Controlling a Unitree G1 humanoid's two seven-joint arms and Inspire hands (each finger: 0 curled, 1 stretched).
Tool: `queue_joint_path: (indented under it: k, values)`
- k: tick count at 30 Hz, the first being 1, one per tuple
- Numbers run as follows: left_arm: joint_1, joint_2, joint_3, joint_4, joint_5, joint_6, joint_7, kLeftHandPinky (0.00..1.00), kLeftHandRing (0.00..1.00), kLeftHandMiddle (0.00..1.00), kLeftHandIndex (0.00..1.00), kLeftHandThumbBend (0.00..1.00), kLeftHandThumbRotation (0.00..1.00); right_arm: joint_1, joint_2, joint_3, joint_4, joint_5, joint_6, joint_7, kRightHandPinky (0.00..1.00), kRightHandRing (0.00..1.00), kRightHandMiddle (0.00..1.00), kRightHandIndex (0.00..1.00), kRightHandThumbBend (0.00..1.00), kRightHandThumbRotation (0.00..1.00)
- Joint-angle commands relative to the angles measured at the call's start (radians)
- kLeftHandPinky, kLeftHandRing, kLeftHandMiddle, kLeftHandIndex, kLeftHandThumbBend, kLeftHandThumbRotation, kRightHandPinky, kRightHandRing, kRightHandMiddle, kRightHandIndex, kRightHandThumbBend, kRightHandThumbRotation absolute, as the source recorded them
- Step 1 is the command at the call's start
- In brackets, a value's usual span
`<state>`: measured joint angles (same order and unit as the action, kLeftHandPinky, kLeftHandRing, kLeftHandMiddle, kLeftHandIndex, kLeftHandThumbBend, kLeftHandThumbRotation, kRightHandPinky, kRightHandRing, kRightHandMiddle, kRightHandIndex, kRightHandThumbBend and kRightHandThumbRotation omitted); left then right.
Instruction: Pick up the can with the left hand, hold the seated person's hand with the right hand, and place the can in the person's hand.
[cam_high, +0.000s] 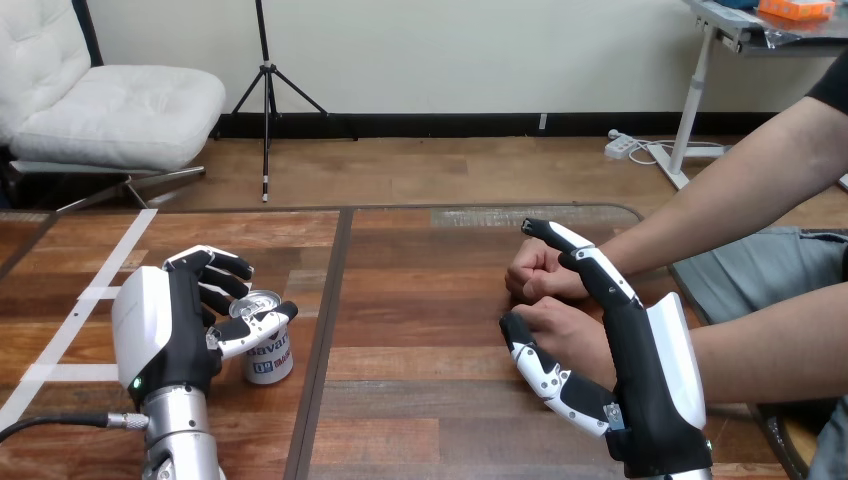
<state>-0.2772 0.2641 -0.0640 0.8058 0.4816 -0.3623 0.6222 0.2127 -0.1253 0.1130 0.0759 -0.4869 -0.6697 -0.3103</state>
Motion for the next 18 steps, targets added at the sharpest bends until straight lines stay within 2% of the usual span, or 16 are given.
queue_joint_path:
  k: [1, 9, 18]
  values:
    - [-0.051, 0.016, -0.011, -0.017, 0.005, -0.03, 0.015, 0.38, 0.42, 0.47, 0.49, 0.77, 0.0, -0.055, -0.008, -0.009, -0.038, 0.001, -0.019, -0.004, 0.82, 0.85, 0.84, 0.82, 0.4, 0.08]
    - [-0.05, 0.018, -0.012, -0.021, 0.004, -0.025, 0.006, 0.37, 0.42, 0.47, 0.49, 0.77, 0.0, -0.058, -0.008, -0.006, -0.037, 0.011, -0.022, 0.004, 0.81, 0.85, 0.85, 0.82, 0.4, 0.08]
    - [-0.046, 0.026, -0.022, -0.04, 0.019, -0.002, -0.011, 0.35, 0.41, 0.5, 0.51, 0.81, 0.0, -0.06, -0.006, -0.007, -0.038, -0.004, -0.016, -0.004, 0.79, 0.84, 0.85, 0.82, 0.4, 0.07]
